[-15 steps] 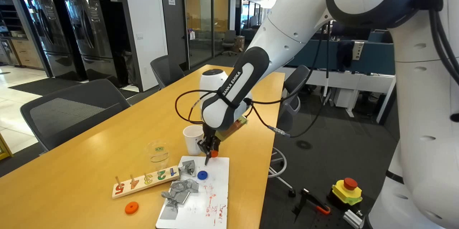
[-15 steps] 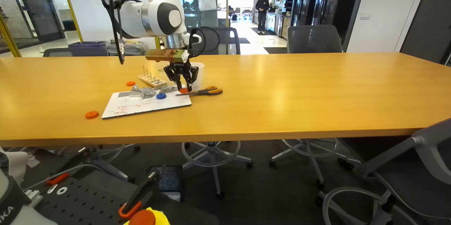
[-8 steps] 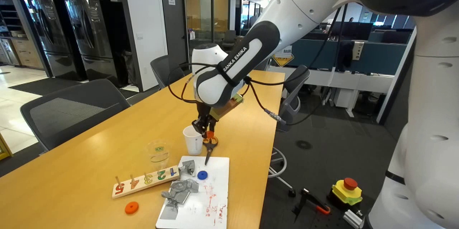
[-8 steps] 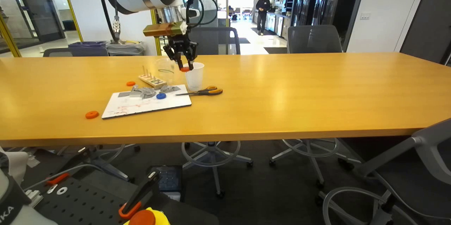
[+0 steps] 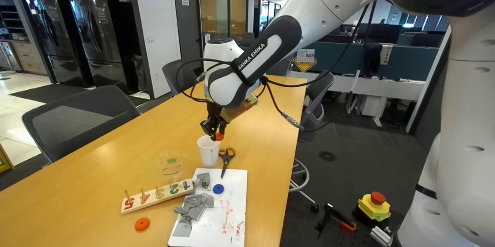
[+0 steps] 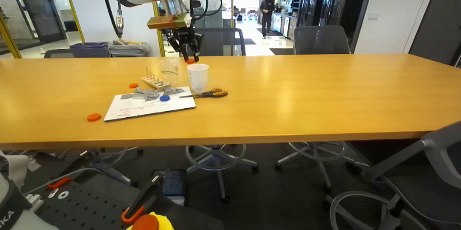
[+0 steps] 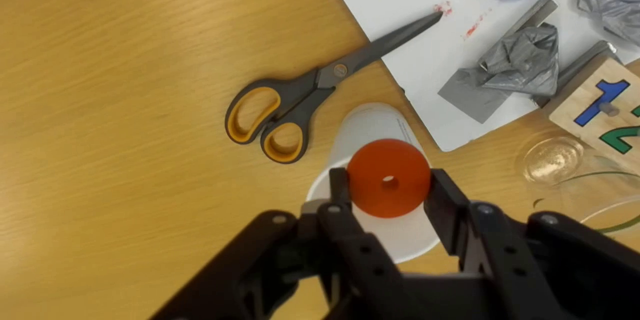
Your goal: Put the orange rings inside the white cup, place the blue ring in the clear cup
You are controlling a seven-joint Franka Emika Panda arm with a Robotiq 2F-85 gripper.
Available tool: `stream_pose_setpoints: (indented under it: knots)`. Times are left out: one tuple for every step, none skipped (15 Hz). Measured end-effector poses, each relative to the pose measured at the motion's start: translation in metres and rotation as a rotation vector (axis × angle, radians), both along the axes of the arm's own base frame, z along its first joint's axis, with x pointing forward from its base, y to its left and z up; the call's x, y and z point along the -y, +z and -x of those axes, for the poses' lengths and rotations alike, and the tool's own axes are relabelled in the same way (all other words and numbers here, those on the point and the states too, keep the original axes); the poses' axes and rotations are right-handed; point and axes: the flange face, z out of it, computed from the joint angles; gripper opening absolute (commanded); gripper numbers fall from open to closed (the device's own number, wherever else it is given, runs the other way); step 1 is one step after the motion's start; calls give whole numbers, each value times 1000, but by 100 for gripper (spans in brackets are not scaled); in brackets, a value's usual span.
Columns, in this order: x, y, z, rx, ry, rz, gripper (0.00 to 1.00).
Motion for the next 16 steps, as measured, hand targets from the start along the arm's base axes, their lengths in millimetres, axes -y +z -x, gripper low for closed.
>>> stream_pose_setpoints:
  knots:
    - [-1, 0, -2, 17, -3, -6, 17]
    - [-1, -1, -5, 32, -7, -12, 17]
    - [-2, -3, -8, 43, -9, -16, 17]
    - [-2, -7, -11, 49, -11, -19, 17]
    - [-1, -11, -14, 51, -14, -21, 17]
    - [-1, -15, -17, 52, -16, -22, 17]
    - [0, -19, -20, 53, -19, -23, 17]
    - [1, -23, -23, 53, -22, -25, 67]
    - [1, -26, -25, 52, -25, -26, 68]
    - [2, -28, -27, 51, -30, -28, 75]
    - [3, -30, -29, 51, -36, -30, 81]
    - [3, -31, -30, 52, -40, -31, 88]
    - [4, -31, -31, 54, -43, -33, 97]
    - [4, -31, -32, 56, -45, -34, 100]
    - [4, -30, -32, 59, -47, -34, 100]
    - [3, -28, -33, 62, -52, -36, 100]
